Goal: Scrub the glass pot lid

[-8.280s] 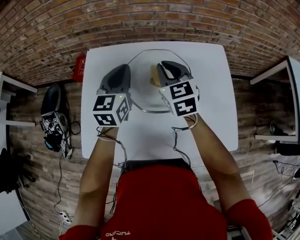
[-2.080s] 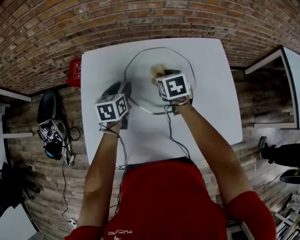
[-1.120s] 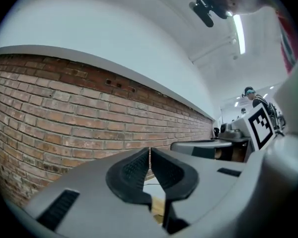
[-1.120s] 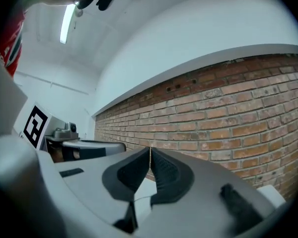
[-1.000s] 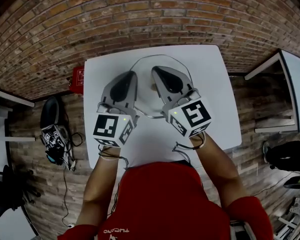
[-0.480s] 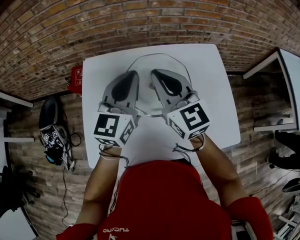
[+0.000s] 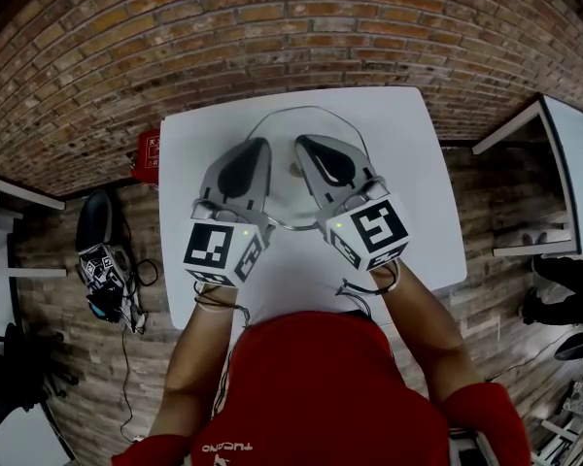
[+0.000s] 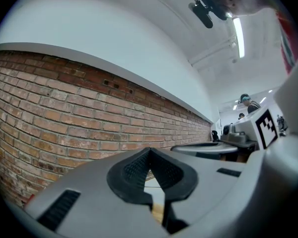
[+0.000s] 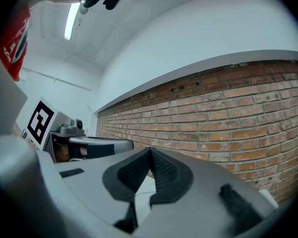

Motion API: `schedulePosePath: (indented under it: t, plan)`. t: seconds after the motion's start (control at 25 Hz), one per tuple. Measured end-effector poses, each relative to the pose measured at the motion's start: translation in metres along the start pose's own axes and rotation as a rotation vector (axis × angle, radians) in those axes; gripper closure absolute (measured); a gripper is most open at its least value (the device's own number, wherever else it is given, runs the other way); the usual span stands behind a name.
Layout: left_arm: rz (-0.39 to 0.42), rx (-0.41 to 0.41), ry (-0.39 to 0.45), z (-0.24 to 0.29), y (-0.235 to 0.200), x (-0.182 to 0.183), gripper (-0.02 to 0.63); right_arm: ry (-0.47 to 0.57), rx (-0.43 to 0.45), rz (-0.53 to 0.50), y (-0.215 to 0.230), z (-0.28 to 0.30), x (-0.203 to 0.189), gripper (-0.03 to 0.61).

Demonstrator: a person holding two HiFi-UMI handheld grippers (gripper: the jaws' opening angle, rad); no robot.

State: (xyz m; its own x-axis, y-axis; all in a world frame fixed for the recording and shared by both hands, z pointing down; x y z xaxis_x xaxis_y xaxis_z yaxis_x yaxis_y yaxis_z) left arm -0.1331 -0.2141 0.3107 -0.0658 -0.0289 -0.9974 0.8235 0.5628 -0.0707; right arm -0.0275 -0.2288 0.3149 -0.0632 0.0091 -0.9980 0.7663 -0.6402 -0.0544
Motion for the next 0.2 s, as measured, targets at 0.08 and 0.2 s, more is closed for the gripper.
schedulePosePath:
  t: [0.08,0.2]
  plan:
    - [-0.003,0.003,0.001,0.0008,0.0,-0.0013,0.595,-0.003,-0.002,-0.001,0.0016,0.0,-0.0008,0.549]
    - [-0.008,0.007,0.004,-0.0001,0.001,-0.0021,0.596,-0.007,-0.005,-0.001,0.0024,-0.0018,-0.0015,0.549]
Point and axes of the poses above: the fingertips, and each gripper's own axes: z forward along the fingers, y to its right, x out of its top, the point moved 5 cm from there along -z, backward along the fingers, and after that the axes turned 6 degrees about -x, right-handed, at the moved point
